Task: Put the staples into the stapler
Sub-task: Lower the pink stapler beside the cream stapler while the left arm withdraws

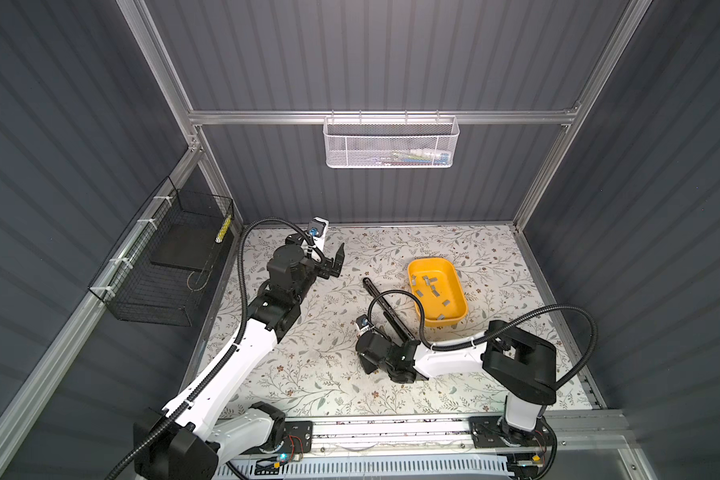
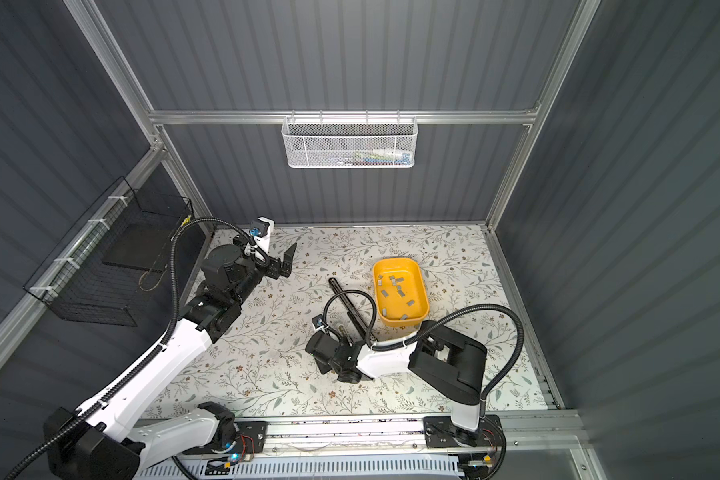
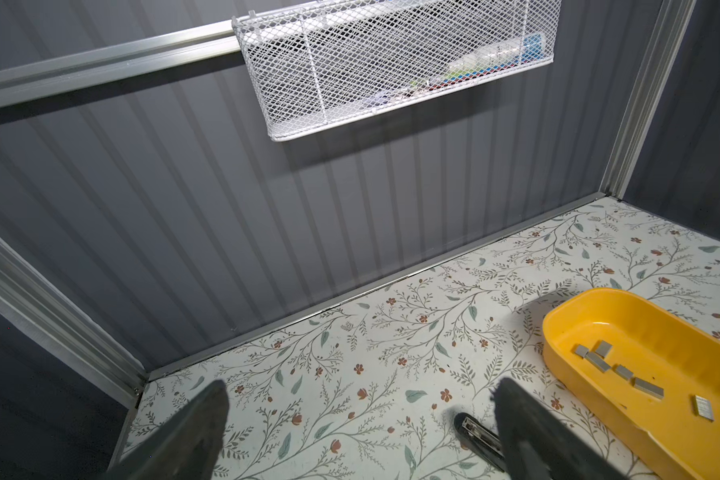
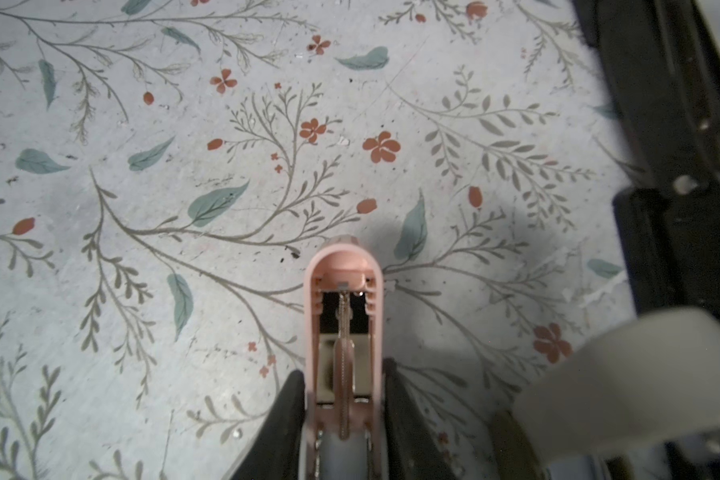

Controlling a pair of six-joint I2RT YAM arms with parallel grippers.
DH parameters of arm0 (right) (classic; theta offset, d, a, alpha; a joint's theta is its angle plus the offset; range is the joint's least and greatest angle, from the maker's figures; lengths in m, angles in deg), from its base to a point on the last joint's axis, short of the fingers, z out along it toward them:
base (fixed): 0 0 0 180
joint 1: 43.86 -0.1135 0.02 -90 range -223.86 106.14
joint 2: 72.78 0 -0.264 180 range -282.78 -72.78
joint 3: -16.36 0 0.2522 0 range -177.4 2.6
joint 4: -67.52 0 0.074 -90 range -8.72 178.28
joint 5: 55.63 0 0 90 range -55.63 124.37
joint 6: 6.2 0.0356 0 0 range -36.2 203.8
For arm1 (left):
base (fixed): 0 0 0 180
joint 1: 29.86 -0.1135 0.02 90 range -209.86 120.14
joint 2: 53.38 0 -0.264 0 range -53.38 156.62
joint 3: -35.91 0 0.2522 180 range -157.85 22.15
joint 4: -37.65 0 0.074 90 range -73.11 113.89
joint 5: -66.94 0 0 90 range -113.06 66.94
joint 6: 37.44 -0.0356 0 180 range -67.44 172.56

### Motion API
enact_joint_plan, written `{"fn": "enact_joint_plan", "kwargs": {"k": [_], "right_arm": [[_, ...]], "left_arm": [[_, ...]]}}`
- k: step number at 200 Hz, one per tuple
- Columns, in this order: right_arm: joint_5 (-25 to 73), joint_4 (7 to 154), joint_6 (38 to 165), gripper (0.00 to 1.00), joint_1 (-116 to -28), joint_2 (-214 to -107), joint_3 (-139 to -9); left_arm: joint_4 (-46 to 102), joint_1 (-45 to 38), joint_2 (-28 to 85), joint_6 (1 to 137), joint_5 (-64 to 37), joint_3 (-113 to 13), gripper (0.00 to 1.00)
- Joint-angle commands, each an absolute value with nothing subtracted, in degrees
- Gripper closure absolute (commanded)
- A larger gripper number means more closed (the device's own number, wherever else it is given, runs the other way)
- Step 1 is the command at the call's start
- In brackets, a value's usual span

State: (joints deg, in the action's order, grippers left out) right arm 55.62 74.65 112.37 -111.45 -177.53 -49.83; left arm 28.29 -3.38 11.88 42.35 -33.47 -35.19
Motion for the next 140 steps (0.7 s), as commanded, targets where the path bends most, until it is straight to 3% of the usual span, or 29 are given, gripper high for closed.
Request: {"fn": "enact_joint_plan", "kwargs": {"k": [1,38,59,92,106,123,140], "right_arm": [[59.1,72.1,113.9,0.76,-111.8,-178.5,-50.6],[60.9,69.9,113.5,0.46,-113.4,-175.9,-49.1],[62.9,70.6,112.5,0.38,-114.3,-173.7,-49.0],[63.7,73.0,113.4,0.38,-114.4,-169.0,-48.4],[64.4,75.4,113.5,0.32,-114.4,-164.9,-48.0],[64.9,76.9,113.9,0.19,-114.1,-159.1,-46.5],[58.2,78.6,112.5,0.08,-112.5,-152.4,-45.5]], "left_arm": [[27.8,-3.2,12.1,43.5,-32.7,-37.5,0.0],[24.9,-3.2,13.8,43.5,-28.5,-39.4,0.0],[23.5,-3.2,15.1,43.3,-28.2,-40.8,0.0],[23.4,-3.3,15.3,43.2,-29.0,-40.8,0.0],[23.1,-3.3,14.6,44.4,-30.4,-40.9,0.0],[23.5,-3.3,13.2,52.6,-37.4,-41.0,0.0],[20.3,-3.3,12.3,66.4,-44.2,-44.6,0.0]]}}
